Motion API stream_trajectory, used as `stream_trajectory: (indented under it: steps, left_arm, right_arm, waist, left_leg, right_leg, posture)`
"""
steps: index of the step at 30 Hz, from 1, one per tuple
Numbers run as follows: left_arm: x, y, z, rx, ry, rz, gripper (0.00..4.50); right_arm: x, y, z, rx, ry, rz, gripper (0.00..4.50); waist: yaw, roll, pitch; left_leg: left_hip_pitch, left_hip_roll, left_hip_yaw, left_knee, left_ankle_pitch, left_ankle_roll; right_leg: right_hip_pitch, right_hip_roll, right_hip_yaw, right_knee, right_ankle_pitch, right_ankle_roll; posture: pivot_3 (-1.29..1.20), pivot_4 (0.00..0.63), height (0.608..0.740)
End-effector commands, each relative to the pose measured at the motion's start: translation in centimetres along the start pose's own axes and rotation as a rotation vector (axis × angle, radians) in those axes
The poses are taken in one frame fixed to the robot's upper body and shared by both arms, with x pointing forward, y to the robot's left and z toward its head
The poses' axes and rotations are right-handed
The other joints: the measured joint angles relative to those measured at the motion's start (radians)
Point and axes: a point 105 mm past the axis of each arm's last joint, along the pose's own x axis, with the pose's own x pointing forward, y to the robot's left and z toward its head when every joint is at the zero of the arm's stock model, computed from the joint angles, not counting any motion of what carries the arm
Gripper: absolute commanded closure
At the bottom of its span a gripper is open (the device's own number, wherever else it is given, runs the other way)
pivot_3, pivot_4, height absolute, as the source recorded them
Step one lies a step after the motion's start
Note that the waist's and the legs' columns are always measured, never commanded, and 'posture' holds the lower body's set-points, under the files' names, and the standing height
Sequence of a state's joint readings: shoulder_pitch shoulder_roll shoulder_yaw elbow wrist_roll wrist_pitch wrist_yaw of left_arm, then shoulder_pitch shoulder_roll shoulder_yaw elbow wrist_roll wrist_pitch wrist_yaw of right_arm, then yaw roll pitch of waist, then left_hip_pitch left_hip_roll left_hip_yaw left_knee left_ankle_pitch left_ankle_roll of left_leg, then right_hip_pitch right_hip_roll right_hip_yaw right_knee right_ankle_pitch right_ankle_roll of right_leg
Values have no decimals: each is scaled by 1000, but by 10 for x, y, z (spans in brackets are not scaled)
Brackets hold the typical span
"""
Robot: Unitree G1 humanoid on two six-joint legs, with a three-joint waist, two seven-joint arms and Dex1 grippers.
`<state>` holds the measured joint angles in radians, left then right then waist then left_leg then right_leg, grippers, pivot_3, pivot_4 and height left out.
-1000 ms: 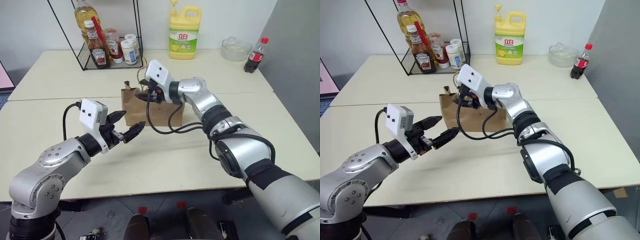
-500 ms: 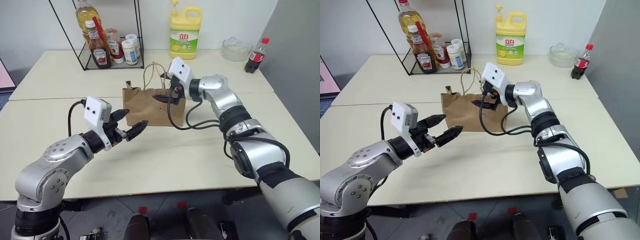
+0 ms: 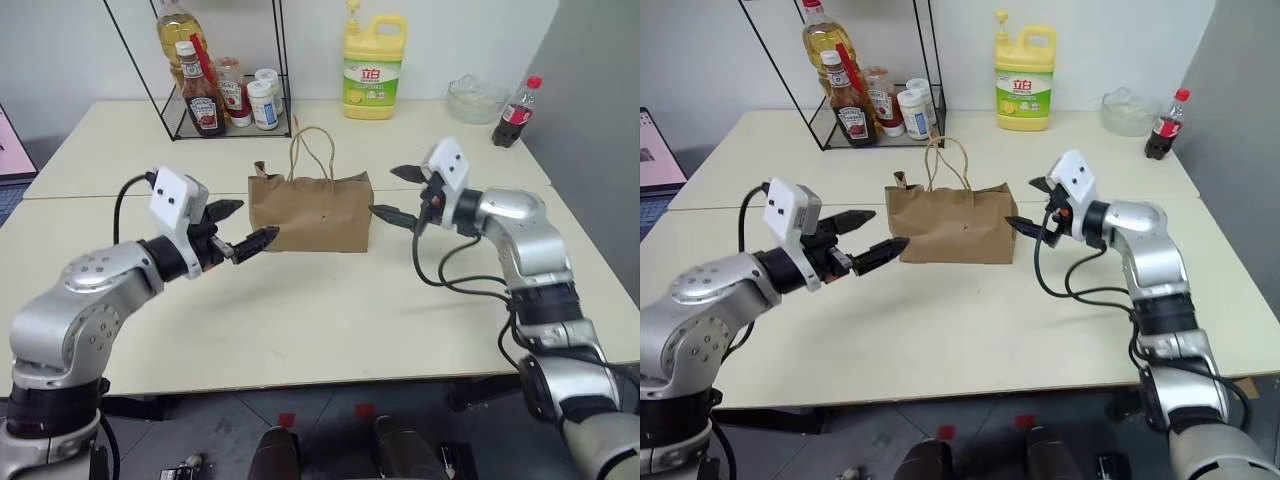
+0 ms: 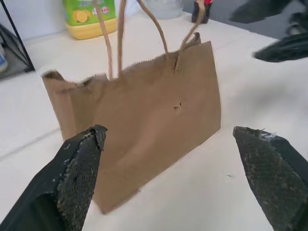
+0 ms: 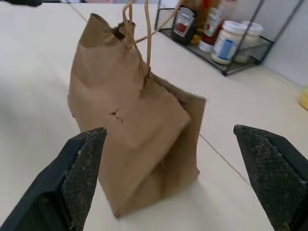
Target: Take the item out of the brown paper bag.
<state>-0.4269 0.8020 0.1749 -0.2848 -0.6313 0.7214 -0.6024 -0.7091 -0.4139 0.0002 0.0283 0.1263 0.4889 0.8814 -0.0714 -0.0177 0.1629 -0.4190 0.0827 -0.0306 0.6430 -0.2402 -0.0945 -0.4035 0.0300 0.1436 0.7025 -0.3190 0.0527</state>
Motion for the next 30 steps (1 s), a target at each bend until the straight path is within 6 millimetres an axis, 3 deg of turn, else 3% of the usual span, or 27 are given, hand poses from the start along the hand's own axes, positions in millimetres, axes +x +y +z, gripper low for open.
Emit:
stream_trajectory:
  steps: [1, 4, 9, 12, 17, 23, 30]
  left_arm:
    - [12, 43, 24, 169, -35, 130, 0]
    - [31, 74, 41, 276, -44, 208, 0]
    - [68, 97, 55, 412, -6, 214, 0]
    - [90, 98, 60, 486, 21, 218, 0]
    - [124, 77, 54, 645, 131, 137, 0]
    - [130, 64, 38, 697, 253, 7, 0]
    - [108, 46, 25, 611, 344, -307, 0]
  right_arm:
    - [-12, 14, 6, 45, -28, -134, 47]
    - [-18, 20, -11, 28, 16, -275, 47]
    - [-19, 27, -26, 70, 44, -402, 47]
    - [-22, 27, -31, 100, 46, -458, 47]
    - [-29, 25, -41, 127, 62, -528, 47]
    - [-36, 20, -48, 131, 79, -578, 47]
    - [-37, 20, -54, 166, 78, -596, 47]
  waist:
    - [5, 0, 0]
    - [14, 0, 0]
    - [21, 0, 0]
    - [23, 0, 0]
    - [25, 0, 0]
    - [12, 0, 0]
    - [12, 0, 0]
  left_leg:
    - [0, 0, 0, 0, 0, 0]
    - [0, 0, 0, 1, 0, 0]
    - [-1, -1, 1, 1, 0, 0]
    - [-3, -1, 1, 1, 0, 0]
    - [-5, -1, 0, 1, 0, 1]
    - [-5, -1, 0, 0, 0, 1]
    - [-5, -1, 0, 0, 0, 1]
  right_leg:
    - [0, 0, 0, 0, 0, 0]
    - [0, 1, 1, 0, 0, 0]
    - [-1, 0, 1, -2, 0, 1]
    - [-1, 0, 1, -3, 0, 1]
    - [-1, 0, 0, -4, 0, 1]
    - [-2, 0, 0, -4, -1, 1]
    - [-2, 0, 0, -4, -1, 2]
  posture:
    - [0, 150, 740]
    - [0, 150, 740]
    - [0, 150, 740]
    - [0, 150, 740]
    - [0, 150, 740]
    - [0, 150, 740]
    - [0, 150, 740]
